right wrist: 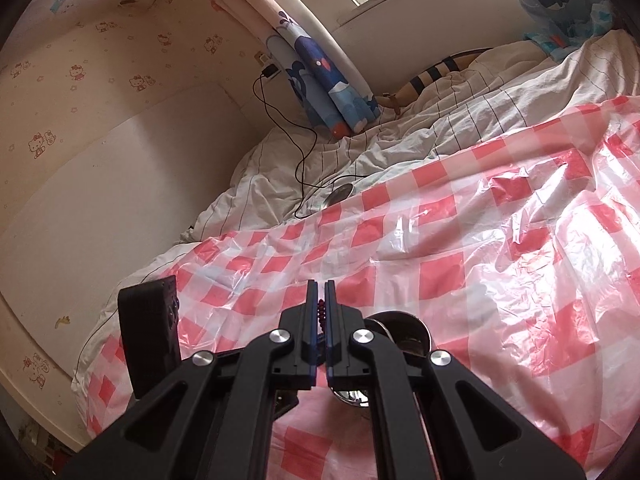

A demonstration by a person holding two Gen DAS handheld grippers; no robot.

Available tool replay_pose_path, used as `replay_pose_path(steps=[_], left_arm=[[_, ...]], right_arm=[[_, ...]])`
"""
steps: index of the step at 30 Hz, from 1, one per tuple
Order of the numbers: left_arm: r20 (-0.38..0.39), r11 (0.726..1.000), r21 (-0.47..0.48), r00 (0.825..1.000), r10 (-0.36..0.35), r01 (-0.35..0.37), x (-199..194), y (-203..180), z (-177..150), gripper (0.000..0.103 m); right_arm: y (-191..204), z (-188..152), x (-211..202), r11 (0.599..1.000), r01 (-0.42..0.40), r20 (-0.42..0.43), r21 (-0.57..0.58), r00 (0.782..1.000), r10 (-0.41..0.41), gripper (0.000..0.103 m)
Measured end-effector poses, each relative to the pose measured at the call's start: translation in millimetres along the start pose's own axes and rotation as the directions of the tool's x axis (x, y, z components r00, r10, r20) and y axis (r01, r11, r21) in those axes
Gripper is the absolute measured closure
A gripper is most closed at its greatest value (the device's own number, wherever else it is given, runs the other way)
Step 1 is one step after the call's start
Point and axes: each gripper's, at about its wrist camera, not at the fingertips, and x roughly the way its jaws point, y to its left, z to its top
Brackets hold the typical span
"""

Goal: Organize jewelry
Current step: 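Lower the bangle into the tin and open left gripper while right carries red jewelry there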

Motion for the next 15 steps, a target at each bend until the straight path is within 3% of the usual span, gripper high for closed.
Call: replay_pose_path(steps=[3, 8, 10, 12, 13, 14, 15], left_arm=[[-0.028, 1.0, 0.02, 1.0, 0.011, -0.01, 9, 1, 1, 0.098], [-0.007, 1.0, 0.003, 1.0, 0.023, -0.023, -14, 18, -7, 0.097], [-0.004, 1.0, -0.003, 1.0, 0.027, -0.027, -26, 27, -15, 0.097], [-0.01, 1.0, -0.012, 1.0, 0.024, -0.024, -38, 34, -26, 0.096], [-0.012, 1.0, -0.021, 1.0, 0.019, -0.02, -44, 38, -32, 0.095], [-0.012, 0.999, -0.035, 1.0, 0.012, -0.012, -50, 41, -39, 0.092], [-0.016, 0.999, -0.048, 1.0, 0.005, -0.005, -56, 43, -45, 0.09]], right_arm=[[-3, 0, 15, 1.0, 0.0, -0.017, 0.013, 1.0, 0.0, 0.099], [-17, -12, 39, 0.997, 0.031, -0.063, 0.074, 0.998, -0.026, 0.099], [-23, -18, 50, 0.994, 0.075, -0.1, 0.083, 0.993, -0.066, 0.099], [-27, -25, 64, 0.986, 0.159, -0.169, 0.045, 0.974, -0.15, 0.098], [-30, -28, 69, 0.98, 0.197, -0.196, 0.024, 0.962, -0.189, 0.088], [-30, -31, 70, 0.975, 0.222, -0.205, 0.004, 0.954, -0.217, 0.068], [-28, -33, 65, 0.974, 0.225, -0.188, -0.012, 0.956, -0.223, 0.065]])
